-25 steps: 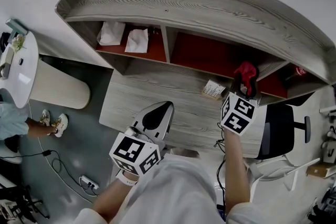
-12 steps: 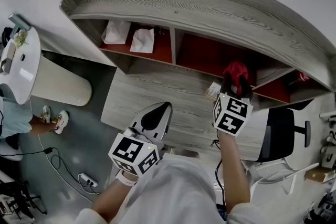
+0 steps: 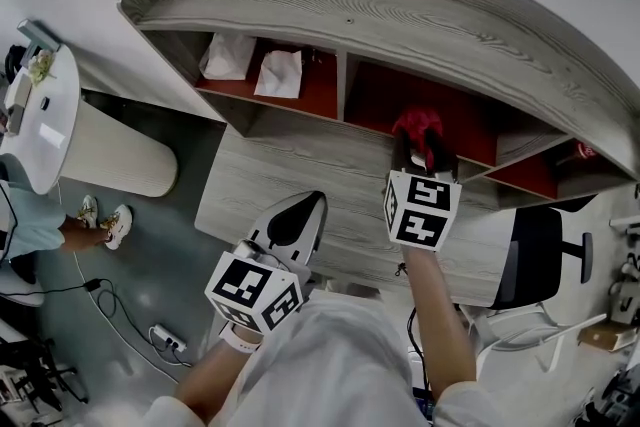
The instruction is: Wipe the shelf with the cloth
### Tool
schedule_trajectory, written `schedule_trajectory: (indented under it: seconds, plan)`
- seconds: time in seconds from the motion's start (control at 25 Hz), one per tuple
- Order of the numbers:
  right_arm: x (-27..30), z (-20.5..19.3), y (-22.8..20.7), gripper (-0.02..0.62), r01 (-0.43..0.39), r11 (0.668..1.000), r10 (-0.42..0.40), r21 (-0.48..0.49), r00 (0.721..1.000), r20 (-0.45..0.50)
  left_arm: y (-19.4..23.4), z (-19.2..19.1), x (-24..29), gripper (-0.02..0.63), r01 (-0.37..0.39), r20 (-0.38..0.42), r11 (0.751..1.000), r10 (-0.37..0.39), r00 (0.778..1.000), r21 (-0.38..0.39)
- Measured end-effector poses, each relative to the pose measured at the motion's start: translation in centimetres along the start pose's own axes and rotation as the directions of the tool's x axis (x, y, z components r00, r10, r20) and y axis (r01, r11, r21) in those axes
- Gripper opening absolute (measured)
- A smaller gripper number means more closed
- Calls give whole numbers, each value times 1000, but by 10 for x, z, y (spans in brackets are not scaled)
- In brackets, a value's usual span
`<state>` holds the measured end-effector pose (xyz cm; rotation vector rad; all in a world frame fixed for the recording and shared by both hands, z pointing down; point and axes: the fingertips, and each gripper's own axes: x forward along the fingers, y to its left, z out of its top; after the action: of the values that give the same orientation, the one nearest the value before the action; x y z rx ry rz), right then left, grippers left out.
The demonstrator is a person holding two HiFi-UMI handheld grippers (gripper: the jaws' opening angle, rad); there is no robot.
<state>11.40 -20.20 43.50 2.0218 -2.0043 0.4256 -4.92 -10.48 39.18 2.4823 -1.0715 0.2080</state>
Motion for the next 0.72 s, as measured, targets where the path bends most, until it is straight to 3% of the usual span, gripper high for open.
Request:
schedule_trajectory:
  seconds: [0.28,0.44,0.56,0.72]
  plan:
    - [26,11,56,158,-220,967,205,-129,972,-115,4,3,-2,6,-9,5,1000,9,1000,-4]
    - [36,19,67,158,-281,941,254,-188,954,-157,5,4,-3,6,-12,10,1000,12,1000,-5]
    - [29,27,62,158,-278,949,264,-147,959,-106,6,5,-3,6,-17,15,1000,17,1000,-9]
    - [2,43,59,158,-289,953,293,-96,956,33,10,10,-5,6,-25,27,1000,25,999,-6]
